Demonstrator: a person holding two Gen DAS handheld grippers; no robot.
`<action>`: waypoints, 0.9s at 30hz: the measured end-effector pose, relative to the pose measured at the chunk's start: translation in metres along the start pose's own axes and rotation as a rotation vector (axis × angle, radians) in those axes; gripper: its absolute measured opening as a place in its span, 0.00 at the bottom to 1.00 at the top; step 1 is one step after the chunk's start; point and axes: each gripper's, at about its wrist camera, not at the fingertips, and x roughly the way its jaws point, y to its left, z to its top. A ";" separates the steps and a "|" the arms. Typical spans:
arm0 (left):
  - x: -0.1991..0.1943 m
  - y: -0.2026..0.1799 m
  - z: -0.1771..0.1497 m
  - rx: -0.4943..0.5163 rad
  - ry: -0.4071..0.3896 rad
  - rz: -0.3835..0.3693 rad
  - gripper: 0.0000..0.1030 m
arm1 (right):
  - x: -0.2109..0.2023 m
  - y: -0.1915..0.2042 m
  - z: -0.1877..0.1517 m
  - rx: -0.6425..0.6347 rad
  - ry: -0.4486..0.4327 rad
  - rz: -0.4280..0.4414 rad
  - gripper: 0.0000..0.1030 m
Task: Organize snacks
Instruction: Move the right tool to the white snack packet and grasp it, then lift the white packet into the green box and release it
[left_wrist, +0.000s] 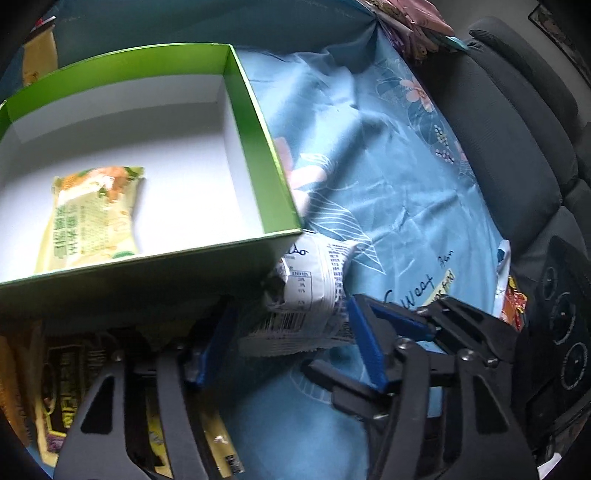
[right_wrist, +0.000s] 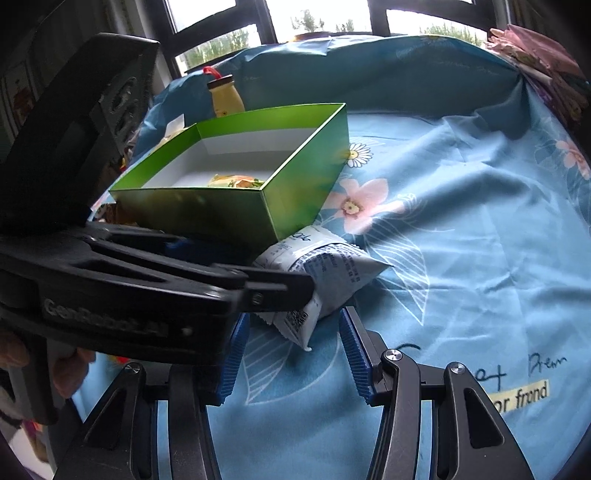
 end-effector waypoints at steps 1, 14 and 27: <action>0.002 -0.001 0.000 0.001 0.005 -0.006 0.55 | 0.002 0.000 0.000 0.001 0.004 0.007 0.47; -0.015 -0.010 -0.014 0.017 -0.030 -0.020 0.50 | -0.011 0.003 -0.008 0.007 -0.021 0.016 0.21; -0.092 -0.032 -0.036 0.060 -0.198 -0.007 0.47 | -0.074 0.049 -0.004 -0.102 -0.128 0.045 0.21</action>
